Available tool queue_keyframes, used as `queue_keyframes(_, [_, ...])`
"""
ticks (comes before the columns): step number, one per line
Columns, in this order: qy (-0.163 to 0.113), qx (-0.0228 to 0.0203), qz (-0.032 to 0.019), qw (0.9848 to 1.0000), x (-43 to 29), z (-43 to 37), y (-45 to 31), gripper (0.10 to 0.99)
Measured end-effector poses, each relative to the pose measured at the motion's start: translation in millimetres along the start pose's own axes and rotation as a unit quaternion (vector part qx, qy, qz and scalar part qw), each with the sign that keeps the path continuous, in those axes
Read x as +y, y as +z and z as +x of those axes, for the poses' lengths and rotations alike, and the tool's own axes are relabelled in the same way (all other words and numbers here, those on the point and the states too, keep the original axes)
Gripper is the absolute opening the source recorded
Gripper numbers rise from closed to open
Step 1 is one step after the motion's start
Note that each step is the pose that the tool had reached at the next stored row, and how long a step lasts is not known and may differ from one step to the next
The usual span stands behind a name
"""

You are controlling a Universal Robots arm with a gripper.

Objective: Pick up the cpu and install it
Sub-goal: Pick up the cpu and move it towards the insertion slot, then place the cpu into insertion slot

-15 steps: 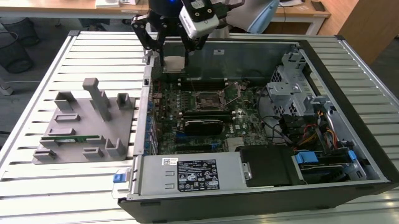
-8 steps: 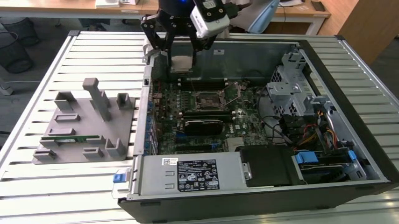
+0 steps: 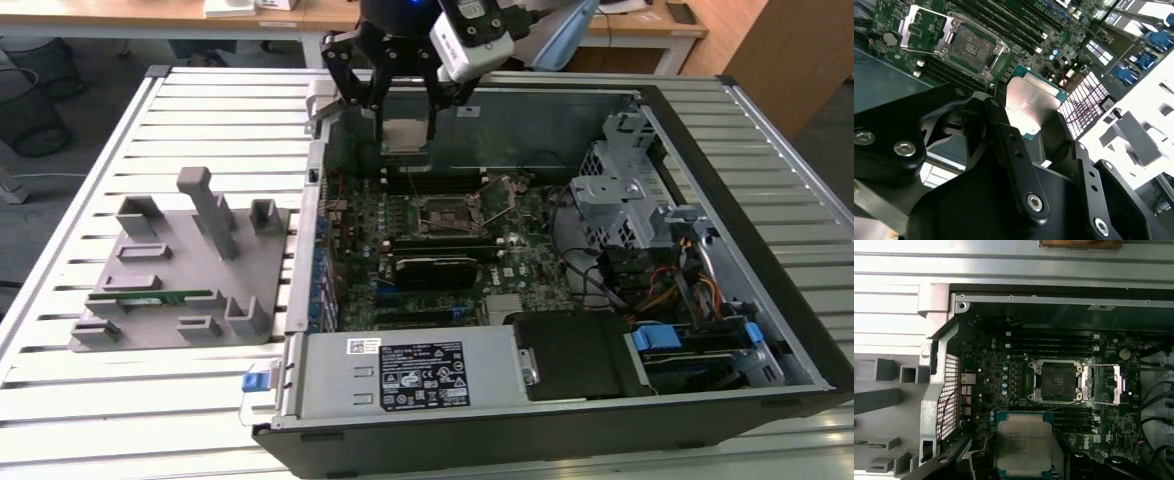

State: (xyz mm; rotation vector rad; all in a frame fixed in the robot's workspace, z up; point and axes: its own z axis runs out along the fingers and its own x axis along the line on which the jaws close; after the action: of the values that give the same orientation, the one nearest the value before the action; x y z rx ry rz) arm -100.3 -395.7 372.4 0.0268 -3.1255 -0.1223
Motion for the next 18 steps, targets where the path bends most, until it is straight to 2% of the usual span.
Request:
queue_keyframes(6, [0.000,-0.0004,0.0000,1.0000,1.1,-9.8,0.1,0.525])
queue_keyframes(18, [0.000,-0.0020,0.0001,1.0000,1.6,-23.0,0.3,0.525])
